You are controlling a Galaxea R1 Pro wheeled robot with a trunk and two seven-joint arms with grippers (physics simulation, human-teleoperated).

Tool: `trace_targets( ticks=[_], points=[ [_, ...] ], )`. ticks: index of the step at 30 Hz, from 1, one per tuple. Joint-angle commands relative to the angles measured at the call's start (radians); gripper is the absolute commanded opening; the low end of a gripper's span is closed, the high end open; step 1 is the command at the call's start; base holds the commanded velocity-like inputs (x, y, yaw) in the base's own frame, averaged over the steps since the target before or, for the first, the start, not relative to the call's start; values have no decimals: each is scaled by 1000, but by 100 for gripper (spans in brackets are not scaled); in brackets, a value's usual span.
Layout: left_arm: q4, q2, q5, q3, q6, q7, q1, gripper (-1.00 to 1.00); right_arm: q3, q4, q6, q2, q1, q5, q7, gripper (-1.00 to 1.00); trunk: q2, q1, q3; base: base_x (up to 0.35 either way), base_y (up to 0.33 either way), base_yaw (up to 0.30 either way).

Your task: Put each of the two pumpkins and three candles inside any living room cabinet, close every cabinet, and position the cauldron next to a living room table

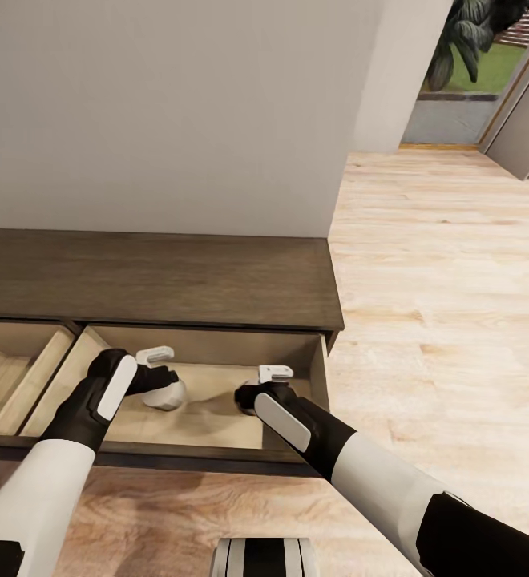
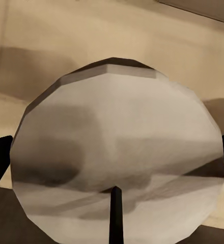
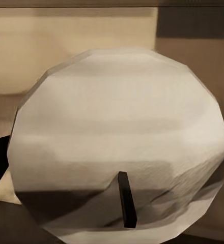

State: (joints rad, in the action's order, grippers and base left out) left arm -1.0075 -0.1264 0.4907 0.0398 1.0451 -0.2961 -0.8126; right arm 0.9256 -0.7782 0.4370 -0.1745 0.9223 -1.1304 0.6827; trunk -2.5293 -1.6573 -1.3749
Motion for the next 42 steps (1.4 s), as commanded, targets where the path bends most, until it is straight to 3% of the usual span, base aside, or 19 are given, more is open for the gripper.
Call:
trace_targets(
  ticks=[1,6,17,32,33,42],
  points=[
    [-2,-1,9,3,2,-8,0,-100,3,-1,-1,0,1,-10,17,-100,0,0,-1,0,0,0],
    [-4,-1,9,4,2,-8,0,-100,1,-1,-1,0,1,-11,62,-100,0,0,-1,0,0,0],
    [-5,-1,9,4,2,-9,0,-100,-6,1,0,0,1,-9,82,-100,-3,-5,-43,0,0,0],
    [-5,4,9,5,2,-9,0,-100,-7,1,0,0,4,-11,107,-100,-3,-5,-43,0,0,0],
    [-5,4,9,5,2,-9,0,-100,-7,1,0,0,4,-11,107,100,-3,-5,-43,0,0,0],
    [-5,4,11,5,2,-9,0,-100,-7,1,0,0,4,-11,107,100,-3,-5,-43,0,0,0]
  ],
)
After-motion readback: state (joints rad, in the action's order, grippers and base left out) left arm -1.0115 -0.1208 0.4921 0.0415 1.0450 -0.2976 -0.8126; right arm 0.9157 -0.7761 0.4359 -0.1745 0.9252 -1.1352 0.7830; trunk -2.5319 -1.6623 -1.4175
